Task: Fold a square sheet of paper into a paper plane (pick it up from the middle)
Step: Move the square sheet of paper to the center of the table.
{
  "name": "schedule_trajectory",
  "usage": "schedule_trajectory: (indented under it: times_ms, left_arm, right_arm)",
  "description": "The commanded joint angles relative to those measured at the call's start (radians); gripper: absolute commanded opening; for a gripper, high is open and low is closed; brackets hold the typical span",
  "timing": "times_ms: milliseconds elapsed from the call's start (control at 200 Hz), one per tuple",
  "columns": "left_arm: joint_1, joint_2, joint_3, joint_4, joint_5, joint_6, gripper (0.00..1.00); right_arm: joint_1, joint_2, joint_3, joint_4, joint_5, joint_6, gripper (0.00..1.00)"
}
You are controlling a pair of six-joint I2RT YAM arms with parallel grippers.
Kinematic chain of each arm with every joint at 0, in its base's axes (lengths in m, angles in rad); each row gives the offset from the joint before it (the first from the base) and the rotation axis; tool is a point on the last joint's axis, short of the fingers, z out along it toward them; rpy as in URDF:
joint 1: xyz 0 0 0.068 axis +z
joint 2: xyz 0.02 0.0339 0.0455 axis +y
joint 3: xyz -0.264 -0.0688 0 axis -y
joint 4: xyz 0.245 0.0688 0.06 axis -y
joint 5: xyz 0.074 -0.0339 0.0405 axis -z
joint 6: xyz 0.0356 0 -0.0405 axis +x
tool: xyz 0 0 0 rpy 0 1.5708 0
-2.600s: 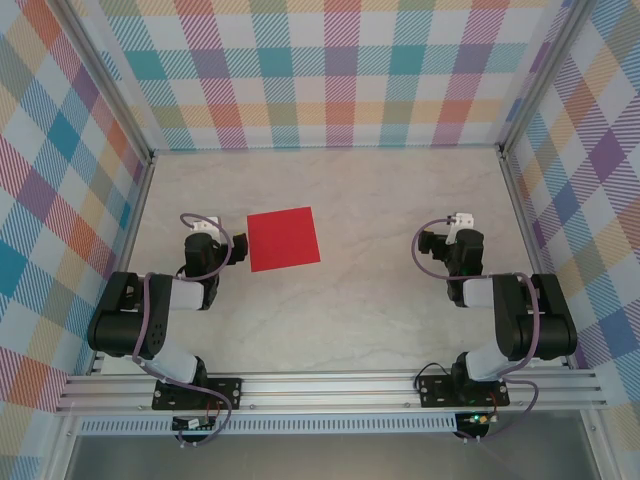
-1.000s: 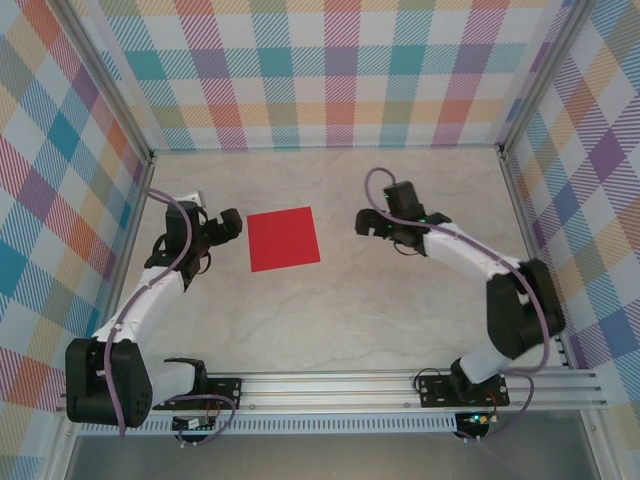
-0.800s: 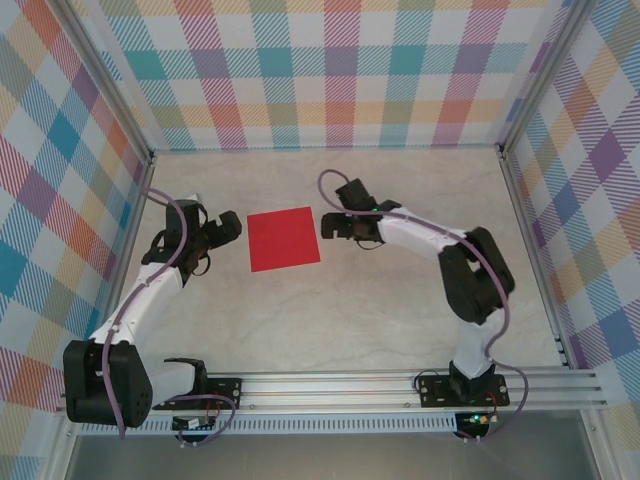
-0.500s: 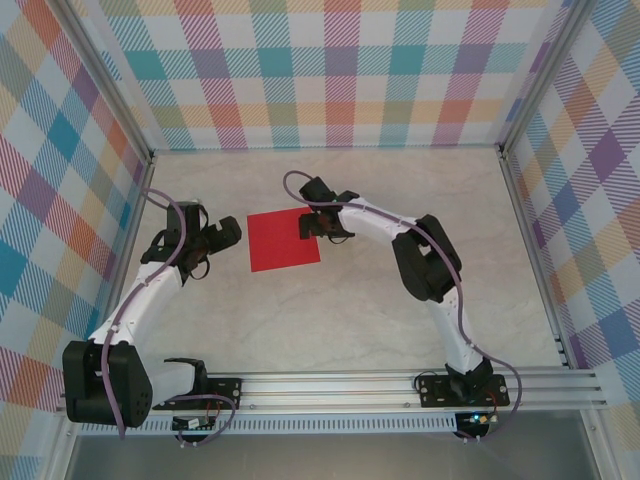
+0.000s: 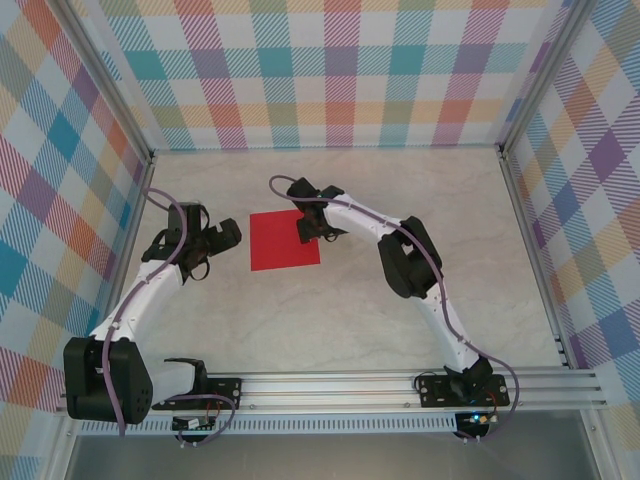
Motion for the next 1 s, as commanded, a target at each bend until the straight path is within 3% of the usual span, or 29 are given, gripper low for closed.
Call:
schedule_trajectory:
  times_ms: [0, 300, 465, 595, 710, 770, 995]
  left_arm:
    - [-0.004, 0.007, 0.032, -0.032, -0.020, -0.005, 1.00]
    - [-0.004, 0.027, 0.038, -0.035, -0.022, -0.004, 1.00]
    - [-0.004, 0.040, 0.049, -0.049, -0.026, -0.007, 1.00]
    - [-0.004, 0.041, 0.053, -0.059, -0.026, -0.013, 1.00]
    - [-0.004, 0.041, 0.056, -0.070, -0.031, -0.022, 1.00]
    - [-0.004, 0.041, 0.057, -0.074, -0.034, -0.029, 1.00]
    - [-0.005, 0.041, 0.069, -0.106, -0.057, -0.036, 1.00]
  right_arm:
    - [0.007, -0.036, -0.095, -0.115, 0.064, -0.104, 0.99]
    - [-0.042, -0.300, -0.532, -0.048, 0.072, -0.295, 0.99]
    - [-0.083, -0.416, -0.633, -0.051, 0.069, -0.296, 1.00]
    - [-0.080, -0.488, -0.563, -0.061, 0.001, -0.197, 0.98]
    - [-0.067, -0.478, -0.464, -0.050, -0.093, 0.027, 0.98]
    - [-0.033, -0.437, -0.420, -0.015, -0.139, 0.085, 0.96]
    - [0.066, -0.178, -0.134, -0.086, -0.096, 0.146, 0.94]
